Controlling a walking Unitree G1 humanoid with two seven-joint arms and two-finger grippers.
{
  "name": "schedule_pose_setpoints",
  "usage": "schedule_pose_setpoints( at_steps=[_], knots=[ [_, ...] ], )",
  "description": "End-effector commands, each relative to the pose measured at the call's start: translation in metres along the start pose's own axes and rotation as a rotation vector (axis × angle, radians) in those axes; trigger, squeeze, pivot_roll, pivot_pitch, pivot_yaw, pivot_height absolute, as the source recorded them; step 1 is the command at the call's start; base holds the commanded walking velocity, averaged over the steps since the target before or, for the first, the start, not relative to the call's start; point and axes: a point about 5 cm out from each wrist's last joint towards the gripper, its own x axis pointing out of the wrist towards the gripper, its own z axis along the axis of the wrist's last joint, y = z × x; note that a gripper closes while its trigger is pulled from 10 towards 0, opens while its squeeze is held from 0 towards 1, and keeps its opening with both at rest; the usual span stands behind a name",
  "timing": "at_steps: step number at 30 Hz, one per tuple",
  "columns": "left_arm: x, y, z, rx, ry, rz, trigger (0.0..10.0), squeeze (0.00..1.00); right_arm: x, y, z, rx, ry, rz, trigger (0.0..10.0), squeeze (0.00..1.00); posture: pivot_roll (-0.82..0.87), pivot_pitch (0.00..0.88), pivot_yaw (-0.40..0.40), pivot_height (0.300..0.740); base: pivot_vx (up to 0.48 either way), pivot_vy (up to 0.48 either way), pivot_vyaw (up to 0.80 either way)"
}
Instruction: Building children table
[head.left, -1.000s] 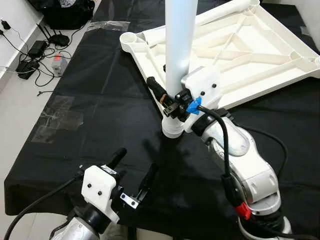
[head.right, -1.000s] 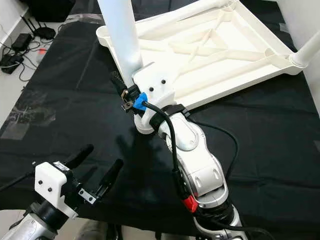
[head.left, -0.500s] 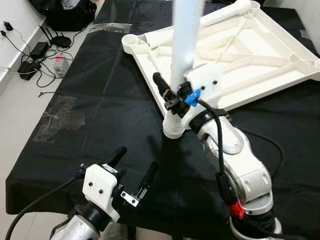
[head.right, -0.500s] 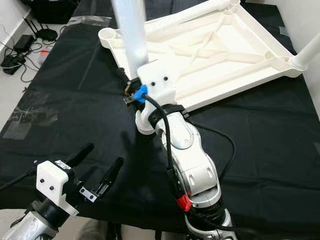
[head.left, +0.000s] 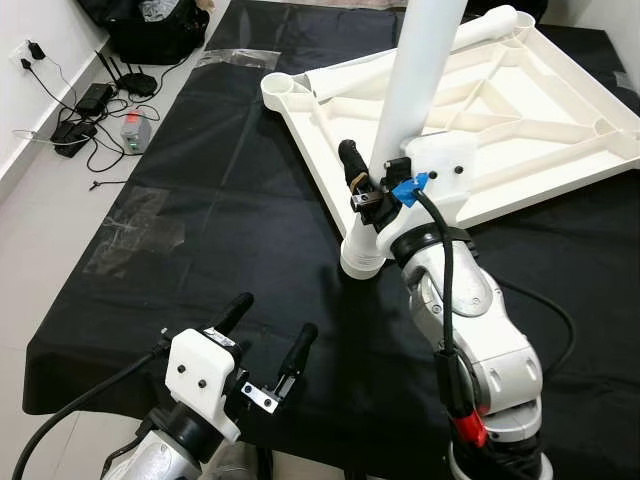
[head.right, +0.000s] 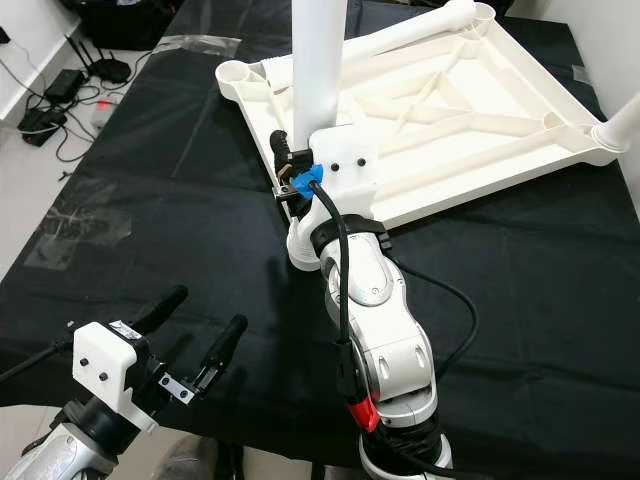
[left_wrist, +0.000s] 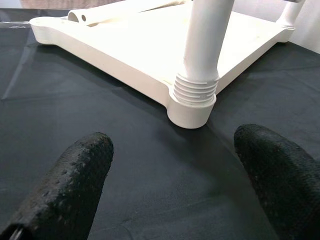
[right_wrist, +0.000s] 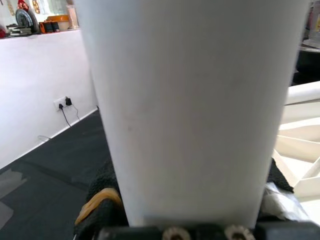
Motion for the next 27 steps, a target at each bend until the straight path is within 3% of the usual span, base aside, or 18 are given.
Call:
schedule_pose_setpoints(
  at_steps=[1,4,6,7,8,9,10,12,14,15,17,18,20,24,27],
  knots=[
    [-0.002,-0.001,-0.005,-0.001,0.024,0.003,10.0,0.00,-0.007,-0.010,-0.052,-0.005,0.304,-0.080,10.0,0.00,0.02,0.292,-0.012,0.740,0.000,0.000,0.00],
    [0.000,0.004,-0.001,0.025,0.009,0.031,10.0,0.00,-0.008,-0.008,-0.053,-0.011,0.311,-0.092,10.0,0.00,0.02,0.288,-0.010,0.740,0.000,0.000,0.00],
    [0.006,0.018,0.009,0.104,-0.029,0.087,10.0,0.00,-0.008,-0.007,-0.054,-0.007,0.311,-0.102,10.0,0.00,0.03,0.285,-0.006,0.740,0.000,0.000,0.00],
    [0.006,0.018,0.009,0.104,-0.029,0.087,10.0,0.00,-0.008,-0.007,-0.054,-0.007,0.311,-0.102,10.0,0.00,0.03,0.285,-0.006,0.740,0.000,0.000,0.00],
    [0.012,0.030,0.015,0.127,-0.055,0.131,10.0,0.00,-0.008,-0.007,-0.054,-0.005,0.309,-0.105,10.0,0.00,0.03,0.284,-0.006,0.740,0.000,0.000,0.00],
    [0.012,0.030,0.015,0.127,-0.055,0.131,10.0,0.00,-0.008,-0.007,-0.054,-0.005,0.309,-0.105,10.0,0.00,0.03,0.284,-0.006,0.740,0.000,0.000,0.00],
    [0.022,0.042,0.027,0.155,-0.099,0.133,10.0,0.00,-0.007,-0.006,-0.054,-0.003,0.307,-0.107,10.0,0.00,0.03,0.276,-0.003,0.740,0.000,0.000,0.00],
    [0.022,0.042,0.027,0.155,-0.099,0.133,10.0,0.00,-0.007,-0.006,-0.054,-0.003,0.307,-0.107,10.0,0.00,0.03,0.276,-0.003,0.740,0.000,0.000,0.00],
    [0.055,0.063,0.070,0.171,-0.264,0.069,10.0,0.00,-0.006,-0.004,-0.054,0.001,0.301,-0.108,10.0,0.00,0.04,0.260,0.006,0.740,0.000,0.000,0.00],
    [0.055,0.063,0.070,0.171,-0.264,0.069,10.0,0.00,-0.006,-0.004,-0.054,0.001,0.301,-0.108,10.0,0.00,0.04,0.260,0.006,0.740,0.000,0.000,0.00],
    [0.079,0.068,0.112,0.150,-0.408,-0.046,10.0,0.00,-0.005,-0.002,-0.054,0.007,0.295,-0.108,10.0,0.00,0.04,0.254,0.007,0.740,0.000,0.000,0.00],
    [0.079,0.068,0.112,0.150,-0.408,-0.046,10.0,0.00,-0.005,-0.002,-0.054,0.007,0.295,-0.108,10.0,0.00,0.04,0.254,0.007,0.740,0.000,0.000,0.00],
    [0.096,0.060,0.145,0.104,-0.514,-0.203,10.0,0.00,-0.004,0.000,-0.054,0.013,0.290,-0.106,10.0,0.00,0.04,0.240,0.013,0.740,0.000,0.000,0.00],
    [0.105,0.051,0.163,0.070,-0.562,-0.321,10.0,0.00,-0.003,0.001,-0.054,0.015,0.286,-0.106,10.0,0.00,0.04,0.236,0.013,0.740,0.000,0.000,0.00],
    [0.116,0.041,0.179,-0.008,-0.570,-0.492,10.0,0.00,-0.001,0.001,-0.053,0.016,0.282,-0.107,10.0,0.00,0.04,0.232,0.014,0.740,0.000,0.000,0.00]
  ],
)
